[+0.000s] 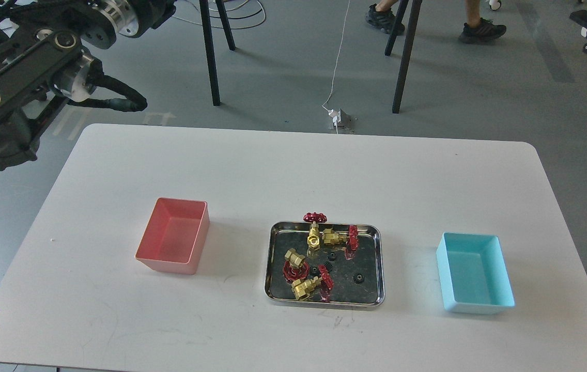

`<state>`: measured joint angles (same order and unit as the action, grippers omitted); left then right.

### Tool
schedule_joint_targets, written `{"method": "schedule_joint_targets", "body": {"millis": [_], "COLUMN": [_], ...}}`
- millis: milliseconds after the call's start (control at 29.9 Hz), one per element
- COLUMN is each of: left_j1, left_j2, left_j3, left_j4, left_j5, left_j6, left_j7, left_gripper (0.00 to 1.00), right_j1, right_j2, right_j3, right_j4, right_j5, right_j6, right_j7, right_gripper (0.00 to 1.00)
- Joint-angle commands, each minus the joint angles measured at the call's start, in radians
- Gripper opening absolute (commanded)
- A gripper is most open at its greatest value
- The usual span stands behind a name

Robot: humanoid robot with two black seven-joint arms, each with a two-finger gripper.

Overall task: Place valve in pink box and gear in blue box
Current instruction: 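Raise the left arm and move the left gripper toward the tray, then lower the left gripper onto a brass valve in the tray and grasp it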

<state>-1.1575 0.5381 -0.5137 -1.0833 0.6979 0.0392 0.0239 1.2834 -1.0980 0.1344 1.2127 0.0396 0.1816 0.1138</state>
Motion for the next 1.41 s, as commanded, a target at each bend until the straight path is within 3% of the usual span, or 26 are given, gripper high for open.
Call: {"method": "schedule_joint_targets", "body": {"millis": [0,134,201,301,401,468,636,736,870,937,1004,1138,1238,1372], "left_j1": [-0.001,0.004,0.004,0.018,0.027,0.027,0.033,0.054,0.142,0.188,0.231,0.344,0.459,0.581], "left_j2": [0.005,0.011,0.032,0.004,-0.067,-0.092,-0.13,-0.081,0.031,0.046,0.068,0.068,0.06,0.036], "left_j3": [-0.002,-0.022,-0.066,-0.161,-0.152,-0.117,-0.071,-0.011,0.05,0.096,0.119,0.124,0.126,0.124], "left_j4": [-0.029,-0.055,-0.052,0.089,0.23,0.25,0.237,0.111,-0.136,-0.208,-0.256,-0.268,-0.286,-0.297], "left_j5": [0.06,0.074,0.066,0.022,0.028,0.073,0.15,0.294,0.601,0.766,0.924,1.161,1.282,1.484], "left_j6": [-0.01,-0.044,-0.151,-0.27,-0.395,-0.423,-0.36,-0.3,-0.028,0.069,0.148,0.246,0.245,0.249], "left_j7": [-0.041,-0.131,-0.145,-0.168,-0.255,-0.291,-0.275,-0.272,-0.26,-0.26,-0.275,-0.358,-0.338,-0.237], "left_gripper": [1.0,1.0,1.0,1.0,1.0,1.0,1.0,1.0,0.99,0.99,0.99,0.99,1.0,1.0], "right_j1": [-0.001,0.001,0.001,0.002,0.007,0.01,0.013,0.013,0.013,0.013,0.013,0.014,0.014,0.013], "right_j2": [-0.008,-0.01,-0.01,-0.01,-0.006,-0.002,0.003,0.009,0.018,0.018,0.018,0.017,0.015,0.013], "right_j3": [0.007,0.007,0.007,0.007,0.008,0.008,0.033,0.045,0.071,0.083,0.1,0.12,0.126,0.128], "right_j4": [0.01,0.011,0.013,0.013,0.01,0.008,0.004,0.001,-0.002,-0.002,-0.002,-0.002,-0.002,-0.004], "right_j5": [-0.001,-0.003,-0.004,-0.006,-0.009,-0.01,-0.012,-0.015,-0.017,-0.017,-0.017,-0.017,-0.017,-0.023], "right_j6": [0.001,0.001,0.001,0.001,0.001,0.001,0.001,0.001,0.001,0.001,0.001,0.001,0.001,0.001], "right_j7": [-0.003,-0.003,-0.003,-0.002,-0.002,-0.002,0.0,0.0,0.0,0.001,0.0,0.0,0.0,-0.002], "right_gripper": [0.99,0.99,0.99,0.99,0.99,0.99,0.99,0.99,0.99,0.99,0.99,0.99,0.99,0.99]}}
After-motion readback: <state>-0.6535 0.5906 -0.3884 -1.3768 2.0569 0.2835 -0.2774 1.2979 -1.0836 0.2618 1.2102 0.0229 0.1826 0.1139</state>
